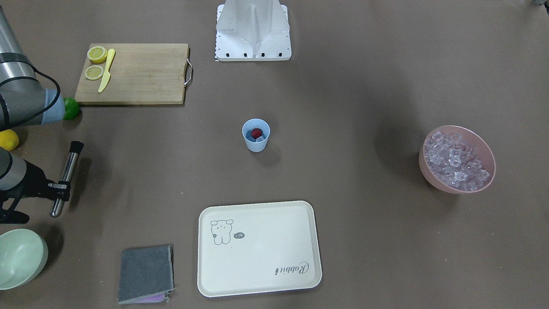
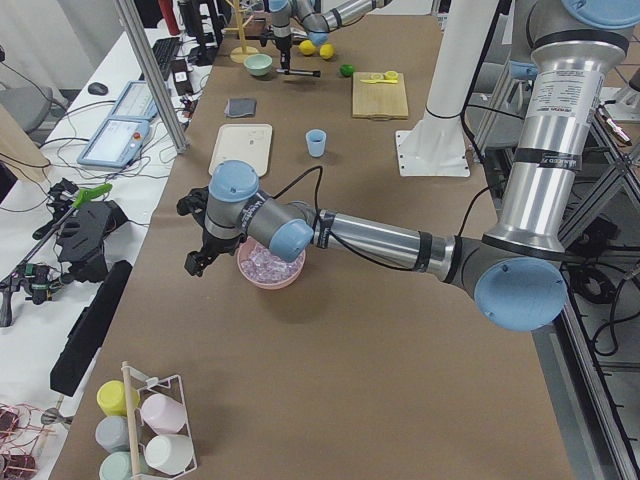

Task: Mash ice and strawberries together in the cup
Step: 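Lift the steel muddler upright with the right gripper, then carry the muddler over the light-blue cup with the right gripper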

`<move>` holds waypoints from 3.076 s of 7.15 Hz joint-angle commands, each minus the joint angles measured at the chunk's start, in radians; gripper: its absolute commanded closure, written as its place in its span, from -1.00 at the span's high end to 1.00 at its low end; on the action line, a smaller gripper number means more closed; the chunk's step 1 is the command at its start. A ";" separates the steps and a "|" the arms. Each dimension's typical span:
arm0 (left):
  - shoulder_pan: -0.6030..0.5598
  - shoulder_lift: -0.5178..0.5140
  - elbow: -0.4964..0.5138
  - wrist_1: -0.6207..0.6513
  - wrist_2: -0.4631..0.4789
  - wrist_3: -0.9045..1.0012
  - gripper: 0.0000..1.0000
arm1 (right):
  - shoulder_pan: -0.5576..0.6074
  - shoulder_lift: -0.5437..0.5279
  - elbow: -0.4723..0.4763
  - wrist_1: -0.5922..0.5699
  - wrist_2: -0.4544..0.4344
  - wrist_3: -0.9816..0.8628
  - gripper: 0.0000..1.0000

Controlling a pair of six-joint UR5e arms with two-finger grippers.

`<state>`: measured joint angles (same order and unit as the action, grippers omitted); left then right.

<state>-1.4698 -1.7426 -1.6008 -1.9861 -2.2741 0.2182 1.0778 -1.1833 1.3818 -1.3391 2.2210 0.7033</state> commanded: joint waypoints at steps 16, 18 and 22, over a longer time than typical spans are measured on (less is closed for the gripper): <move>0.006 0.018 0.096 0.012 -0.012 -0.120 0.95 | -0.519 0.172 0.453 0.425 -1.201 0.325 -1.00; 0.006 0.015 0.116 0.009 -0.013 -0.120 0.95 | -0.579 0.163 0.453 0.512 -1.311 0.300 -1.00; 0.008 0.017 0.121 -0.003 -0.015 -0.166 0.95 | -0.755 0.185 0.428 0.509 -1.639 0.237 -1.00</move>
<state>-1.4619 -1.7279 -1.4798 -1.9854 -2.2875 0.0558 0.3699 -1.0013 1.8248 -0.8272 0.6703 0.9603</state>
